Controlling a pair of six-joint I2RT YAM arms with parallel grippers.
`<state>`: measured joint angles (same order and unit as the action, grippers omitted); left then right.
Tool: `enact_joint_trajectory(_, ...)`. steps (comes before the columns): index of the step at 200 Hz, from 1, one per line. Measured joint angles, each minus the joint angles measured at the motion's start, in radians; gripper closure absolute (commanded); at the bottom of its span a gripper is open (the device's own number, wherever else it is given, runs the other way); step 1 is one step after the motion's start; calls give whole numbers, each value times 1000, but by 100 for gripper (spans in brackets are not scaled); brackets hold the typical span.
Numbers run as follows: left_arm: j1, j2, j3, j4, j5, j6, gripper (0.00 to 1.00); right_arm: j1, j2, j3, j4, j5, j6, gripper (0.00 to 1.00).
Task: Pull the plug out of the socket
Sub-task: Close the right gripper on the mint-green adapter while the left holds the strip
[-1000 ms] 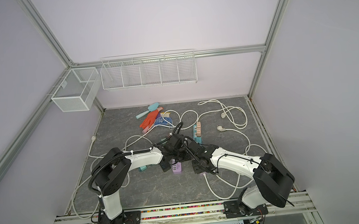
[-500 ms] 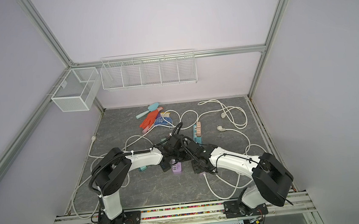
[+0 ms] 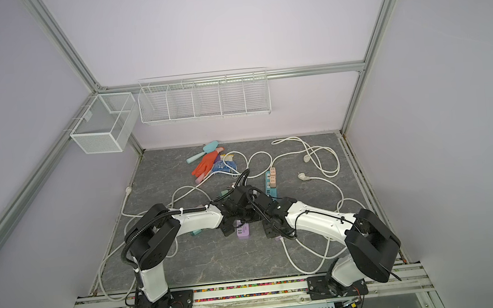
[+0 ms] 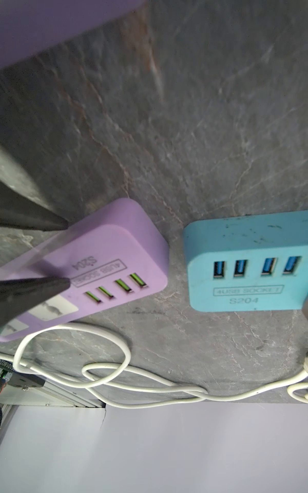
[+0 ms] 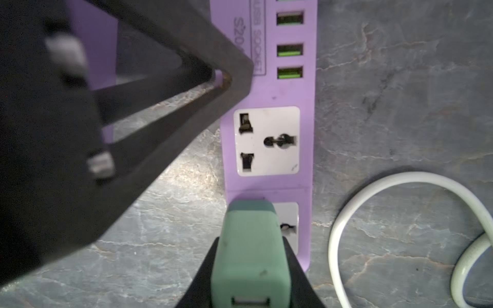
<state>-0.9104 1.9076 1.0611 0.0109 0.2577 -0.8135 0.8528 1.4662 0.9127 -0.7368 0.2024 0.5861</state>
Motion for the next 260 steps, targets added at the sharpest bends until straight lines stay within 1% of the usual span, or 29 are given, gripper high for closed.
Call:
enact_joint_trajectory(58,-2,-2,1,-5,-4,4,72,3,0,0,7,-15,-1,80)
enact_joint_trajectory(99,-6,-5,-1,-3,-18,7,74,8,0,4,-7,23,-34,79)
enact_joint_trajectory(153,-6,-11,-16,5,-18,8,76,8,6,1,11,-22,-36,80)
enact_joint_trajectory(198,-6,-12,-28,26,-19,10,76,11,5,9,-15,31,-63,79)
enact_joint_trajectory(260,-6,-13,-37,43,-18,11,77,12,-15,10,-16,23,-63,81)
